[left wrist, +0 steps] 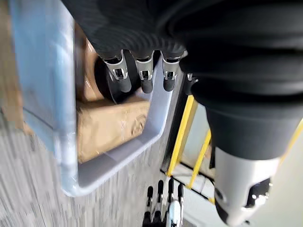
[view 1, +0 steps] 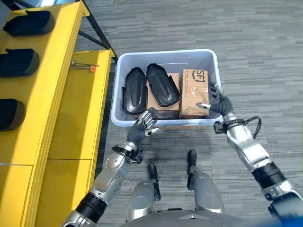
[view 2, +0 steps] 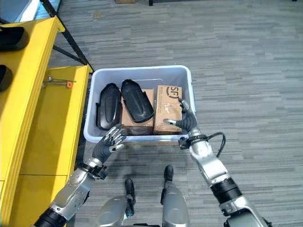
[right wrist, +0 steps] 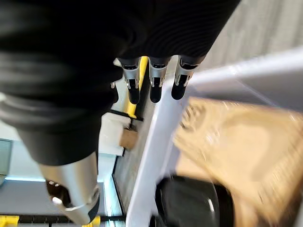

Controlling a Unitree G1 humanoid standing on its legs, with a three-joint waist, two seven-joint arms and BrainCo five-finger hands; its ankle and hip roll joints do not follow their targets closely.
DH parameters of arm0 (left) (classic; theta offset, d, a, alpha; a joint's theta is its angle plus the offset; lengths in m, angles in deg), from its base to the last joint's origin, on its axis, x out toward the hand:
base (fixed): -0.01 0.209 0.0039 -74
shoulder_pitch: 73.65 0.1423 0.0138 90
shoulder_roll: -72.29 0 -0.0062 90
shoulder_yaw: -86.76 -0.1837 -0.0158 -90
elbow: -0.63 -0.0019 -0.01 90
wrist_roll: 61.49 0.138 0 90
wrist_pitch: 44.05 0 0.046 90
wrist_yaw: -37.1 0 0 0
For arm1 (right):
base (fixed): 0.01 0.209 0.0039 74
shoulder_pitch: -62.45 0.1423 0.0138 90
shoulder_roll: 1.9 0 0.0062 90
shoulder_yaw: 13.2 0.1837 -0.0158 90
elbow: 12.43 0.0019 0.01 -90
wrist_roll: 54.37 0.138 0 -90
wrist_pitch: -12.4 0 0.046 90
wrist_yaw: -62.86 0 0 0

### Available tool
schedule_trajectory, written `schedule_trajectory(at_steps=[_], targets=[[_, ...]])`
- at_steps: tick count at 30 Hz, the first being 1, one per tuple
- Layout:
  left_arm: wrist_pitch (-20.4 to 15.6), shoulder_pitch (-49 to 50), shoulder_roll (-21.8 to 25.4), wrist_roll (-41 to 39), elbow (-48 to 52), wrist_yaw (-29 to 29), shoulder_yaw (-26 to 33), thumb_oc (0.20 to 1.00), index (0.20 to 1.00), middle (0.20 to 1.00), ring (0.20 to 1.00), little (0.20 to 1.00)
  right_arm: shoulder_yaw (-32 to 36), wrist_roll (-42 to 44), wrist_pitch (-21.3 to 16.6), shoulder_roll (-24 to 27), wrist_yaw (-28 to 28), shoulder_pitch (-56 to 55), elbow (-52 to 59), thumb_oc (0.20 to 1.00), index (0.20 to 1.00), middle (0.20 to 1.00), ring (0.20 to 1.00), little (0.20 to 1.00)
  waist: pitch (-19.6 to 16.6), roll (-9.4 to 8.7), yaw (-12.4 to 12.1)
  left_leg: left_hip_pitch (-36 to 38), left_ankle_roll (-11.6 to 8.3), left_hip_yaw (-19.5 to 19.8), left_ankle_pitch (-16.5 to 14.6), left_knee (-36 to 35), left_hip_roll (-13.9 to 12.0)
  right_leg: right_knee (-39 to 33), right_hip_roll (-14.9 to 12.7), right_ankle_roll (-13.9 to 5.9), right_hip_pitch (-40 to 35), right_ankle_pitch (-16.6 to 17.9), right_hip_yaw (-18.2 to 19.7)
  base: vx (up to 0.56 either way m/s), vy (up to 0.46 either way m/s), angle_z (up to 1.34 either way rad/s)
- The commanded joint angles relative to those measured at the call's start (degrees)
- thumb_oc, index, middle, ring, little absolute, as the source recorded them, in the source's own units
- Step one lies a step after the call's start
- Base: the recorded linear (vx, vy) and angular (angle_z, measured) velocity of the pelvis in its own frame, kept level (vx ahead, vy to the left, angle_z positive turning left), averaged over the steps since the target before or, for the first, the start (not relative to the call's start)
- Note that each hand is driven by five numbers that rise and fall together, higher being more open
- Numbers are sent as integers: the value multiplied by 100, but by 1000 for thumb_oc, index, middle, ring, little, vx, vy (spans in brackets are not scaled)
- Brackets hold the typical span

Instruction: Move parts from the plastic box to the shelf.

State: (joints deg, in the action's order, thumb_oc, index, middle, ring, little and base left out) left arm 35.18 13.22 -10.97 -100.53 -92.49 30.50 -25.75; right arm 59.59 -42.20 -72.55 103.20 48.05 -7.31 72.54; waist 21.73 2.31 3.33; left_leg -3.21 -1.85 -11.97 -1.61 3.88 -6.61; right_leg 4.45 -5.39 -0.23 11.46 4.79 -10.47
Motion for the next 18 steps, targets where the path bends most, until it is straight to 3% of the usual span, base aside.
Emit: schedule_trajectory(at_steps=[1, 7, 8, 10, 11, 12, 13, 14, 15, 16, 18], targets=[[-298, -63, 24, -94, 438, -261, -87, 1000, 1000, 1000, 1000, 1000, 99, -205, -89, -7, 46, -62, 287, 1000, 1000, 1000, 1000, 1000, -105, -133, 31, 45, -373, 26, 322, -57, -612, 861, -405, -444, 101, -556, -67, 102, -8, 5], [-289, -190, 85, -63, 477, -36, -202, 1000, 1000, 1000, 1000, 1000, 36, -352, -122, 65, 209, 94, 326, 1000, 1000, 1000, 1000, 1000, -41, -56, 54, 27, -362, 36, 242, 76, -597, 1292, -453, -372, 238, -786, -68, 95, -64, 13], [-268, -127, 88, 52, 494, 158, -148, 1000, 1000, 1000, 1000, 1000, 41, -252, -133, 93, 321, 58, 411, 1000, 1000, 1000, 1000, 1000, -58, -57, 64, 5, -407, -111, 416, 625, -663, 1368, -469, -225, 187, -916, -204, 130, -160, 13], [-172, -135, 85, -92, 517, 108, -123, 1000, 1000, 1000, 1000, 1000, 44, -289, -197, 113, 288, 4, 466, 1000, 1000, 1000, 1000, 1000, 58, -72, 42, -509, -568, 23, 878, 1687, -778, 1364, -432, -47, 48, -1004, -334, 87, -169, 30], [-191, -125, 80, -176, 485, 81, -93, 1000, 1000, 1000, 1000, 1000, 15, -332, -257, 103, 228, 21, 452, 1000, 1000, 1000, 1000, 1000, 117, -70, 17, -659, -553, 85, 864, 1828, -760, 1454, -430, -21, 54, -1042, -327, 101, 26, 50], [-255, -62, 63, -143, 411, 74, -8, 1000, 1000, 1000, 1000, 1000, -69, -356, -319, 59, 153, 187, 371, 1000, 1000, 1000, 1000, 1000, 216, -2, -89, -976, -544, 478, 1118, 1507, -769, 1707, -350, -43, 188, -1108, -174, 96, 118, 47], [-261, -54, 60, -177, 395, 75, 4, 1000, 1000, 1000, 1000, 1000, -83, -378, -332, 57, 142, 218, 359, 1000, 1000, 1000, 1000, 1000, 222, 3, -103, -977, -548, 494, 1148, 1408, -774, 1746, -344, -53, 211, -1126, -146, 99, 224, 24], [-258, -43, 64, -259, 378, 21, 52, 1000, 1000, 1000, 1000, 1000, -116, -410, -354, 69, 77, 312, 357, 1000, 1000, 1000, 1000, 1000, 255, 80, -145, -1025, -621, 473, 1392, 910, -894, 1814, -295, -85, 235, -1196, -122, 148, 260, -10], [-127, -69, 24, -212, 396, -36, 92, 1000, 1000, 1000, 1000, 1000, -170, -437, -305, 1, -20, 421, 377, 1000, 1000, 1000, 1000, 1000, 368, 140, -229, -1346, -681, 730, 1776, 622, -986, 1931, -278, -37, 158, -1351, -29, 185, 299, -20], [-95, -72, 11, -194, 371, -77, 103, 1000, 1000, 1000, 1000, 1000, -172, -479, -314, -16, 5, 442, 360, 1000, 1000, 1000, 1000, 1000, 389, 134, -239, -1371, -644, 740, 1677, 592, -976, 2067, -315, -52, 173, -1432, 17, 188, 319, -18], [-69, -112, 123, -387, 378, -116, 126, 1000, 1000, 1000, 1000, 1000, -130, -520, -263, 24, 120, 642, 367, 1000, 1000, 1000, 1000, 1000, 437, 134, -235, -1311, -534, 604, 1050, 568, -935, 2580, -475, -143, 536, -1548, 120, 95, 230, -30]])
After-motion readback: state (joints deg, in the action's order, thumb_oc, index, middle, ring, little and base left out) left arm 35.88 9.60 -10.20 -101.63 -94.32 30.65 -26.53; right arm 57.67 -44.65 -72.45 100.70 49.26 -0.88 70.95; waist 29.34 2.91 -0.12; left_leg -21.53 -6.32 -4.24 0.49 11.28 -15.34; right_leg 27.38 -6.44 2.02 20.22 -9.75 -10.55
